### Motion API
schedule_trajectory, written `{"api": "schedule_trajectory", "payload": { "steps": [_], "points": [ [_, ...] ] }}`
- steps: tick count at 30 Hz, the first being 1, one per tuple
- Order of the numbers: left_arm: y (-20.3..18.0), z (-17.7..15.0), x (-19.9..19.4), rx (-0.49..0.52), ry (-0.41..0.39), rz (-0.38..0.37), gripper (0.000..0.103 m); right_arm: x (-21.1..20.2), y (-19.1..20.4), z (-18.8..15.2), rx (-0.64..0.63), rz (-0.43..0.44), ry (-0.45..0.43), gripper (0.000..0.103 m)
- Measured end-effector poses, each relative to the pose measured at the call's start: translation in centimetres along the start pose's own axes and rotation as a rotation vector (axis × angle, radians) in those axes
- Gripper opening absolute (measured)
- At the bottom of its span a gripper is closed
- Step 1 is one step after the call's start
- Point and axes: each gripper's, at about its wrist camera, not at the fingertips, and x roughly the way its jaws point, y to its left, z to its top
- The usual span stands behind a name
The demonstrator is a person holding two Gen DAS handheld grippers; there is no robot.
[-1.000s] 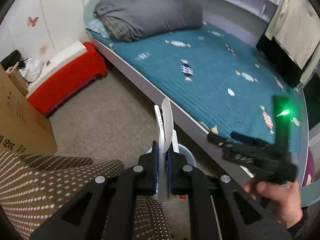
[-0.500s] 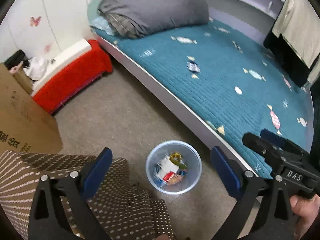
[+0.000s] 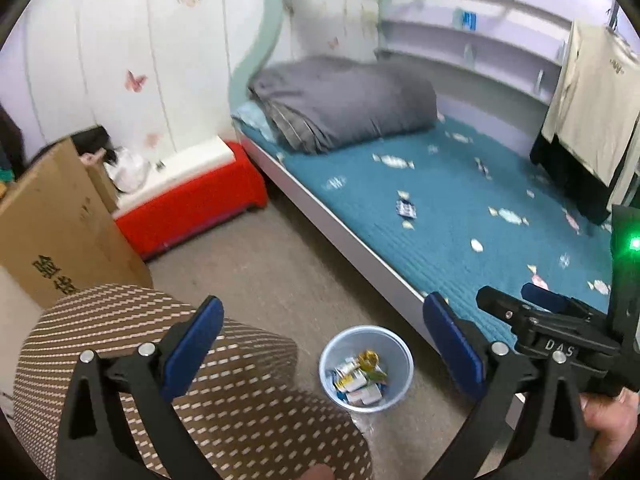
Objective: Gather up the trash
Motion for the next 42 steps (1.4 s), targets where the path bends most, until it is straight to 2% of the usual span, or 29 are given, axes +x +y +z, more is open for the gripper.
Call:
{"api": "schedule_trajectory", "payload": {
  "steps": [3, 6, 10, 13, 15, 20, 24, 29, 34, 42],
  "points": [
    [0.9, -0.3, -3.0, -0.011, -0.036, 0.005, 0.098, -2.5, 2.4, 0.2, -0.034, 0.008, -0.027, 0.097],
    [2.1, -1.0, -6.7, -0.025, -0.093, 0.064, 0.098, -5.4, 5.6, 0.2, -0.093, 0.025, -0.060, 0.097],
    [4.0, -2.0, -11.3, -0.064, -0.165, 0.094, 0.098, -8.9, 10.0, -0.2, -0.165, 0.054, -0.105, 0.097],
    [5.5, -2.9, -14.6, -0.084, -0.217, 0.177, 0.098, -11.5, 13.3, -0.6, -0.216, 0.077, -0.140, 0.097],
    [6.5, -3.6, -16.7, -0.088, -0.244, 0.261, 0.098, -13.3, 15.4, -1.0, -0.253, 0.100, -0.165, 0.097],
    [9.0, -5.4, -22.2, -0.138, -0.319, 0.372, 0.098, -17.1, 19.6, -1.9, -0.324, 0.134, -0.232, 0.097],
    [11.0, -6.3, -25.6, -0.208, -0.332, 0.384, 0.098, -19.6, 22.4, -3.0, -0.375, 0.160, -0.284, 0.097],
    [11.9, -6.8, -28.5, -0.235, -0.370, 0.453, 0.098, -22.2, 24.9, -4.3, -0.437, 0.160, -0.354, 0.097],
    [12.8, -7.2, -31.2, -0.299, -0.424, 0.435, 0.098, -24.0, 25.9, -4.8, -0.467, 0.154, -0.411, 0.097],
    [12.4, -7.1, -32.4, -0.294, -0.463, 0.435, 0.098, -24.6, 26.3, -5.0, -0.481, 0.152, -0.434, 0.097]
  ]
}}
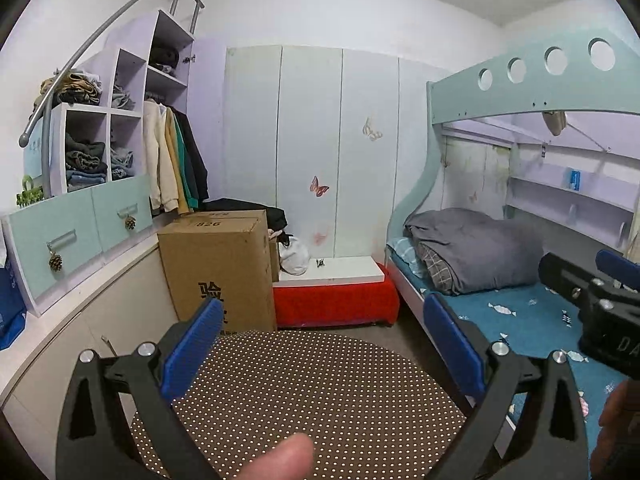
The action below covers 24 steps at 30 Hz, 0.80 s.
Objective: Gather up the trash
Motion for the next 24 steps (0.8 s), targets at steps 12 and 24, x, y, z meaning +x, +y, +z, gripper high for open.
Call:
{"api": "schedule_trajectory", "payload": {
  "steps": [12, 24],
  "points": [
    [0.1, 0.1, -0.4, -0.012, -0.010, 0.004, 0.098, 0.1, 0.2, -0.1, -0.004, 0.004, -0.005, 0.097],
    [0.6, 0.2, 0.0, -0.013, -0.003, 0.005, 0.098, 0.5, 0.4, 0.1, -0.004, 0.009, -0.001, 0.097]
  ]
}}
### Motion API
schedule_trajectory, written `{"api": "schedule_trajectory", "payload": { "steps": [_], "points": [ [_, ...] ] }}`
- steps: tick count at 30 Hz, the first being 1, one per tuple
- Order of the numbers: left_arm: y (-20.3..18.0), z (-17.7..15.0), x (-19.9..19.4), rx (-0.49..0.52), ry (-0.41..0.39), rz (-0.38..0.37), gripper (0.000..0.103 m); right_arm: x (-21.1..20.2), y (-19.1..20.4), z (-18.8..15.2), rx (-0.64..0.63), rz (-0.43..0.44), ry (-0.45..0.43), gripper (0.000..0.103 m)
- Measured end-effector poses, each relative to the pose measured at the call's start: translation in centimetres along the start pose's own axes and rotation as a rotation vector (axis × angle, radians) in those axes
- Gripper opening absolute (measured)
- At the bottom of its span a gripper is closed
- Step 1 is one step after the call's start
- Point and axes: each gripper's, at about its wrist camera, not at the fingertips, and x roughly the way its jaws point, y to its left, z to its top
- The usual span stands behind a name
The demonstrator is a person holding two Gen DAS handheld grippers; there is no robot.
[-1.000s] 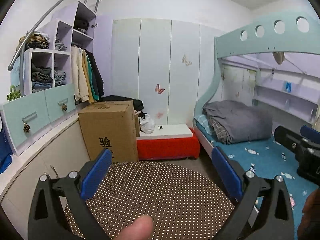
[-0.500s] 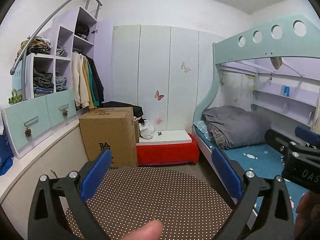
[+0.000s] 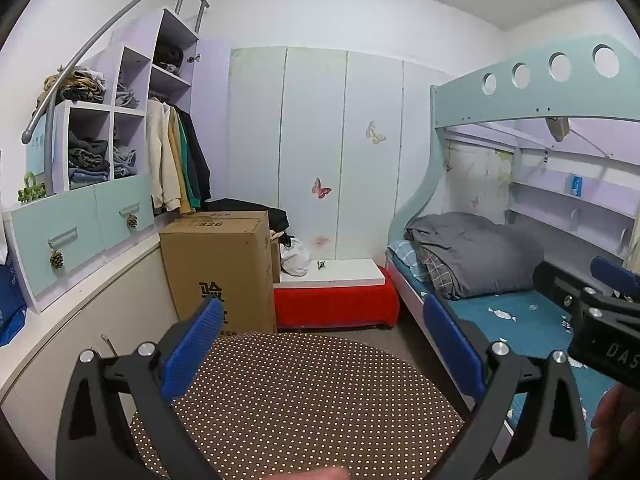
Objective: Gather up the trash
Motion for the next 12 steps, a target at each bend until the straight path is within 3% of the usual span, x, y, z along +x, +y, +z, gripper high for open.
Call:
{"api": "schedule_trajectory", "payload": {
  "steps": [12],
  "points": [
    [0.12, 0.28, 0.60, 0.011, -0.003, 0.029, 0.098, 0.75, 0.01, -0.16, 0.004, 0.010, 0.009, 0.097]
  ]
}}
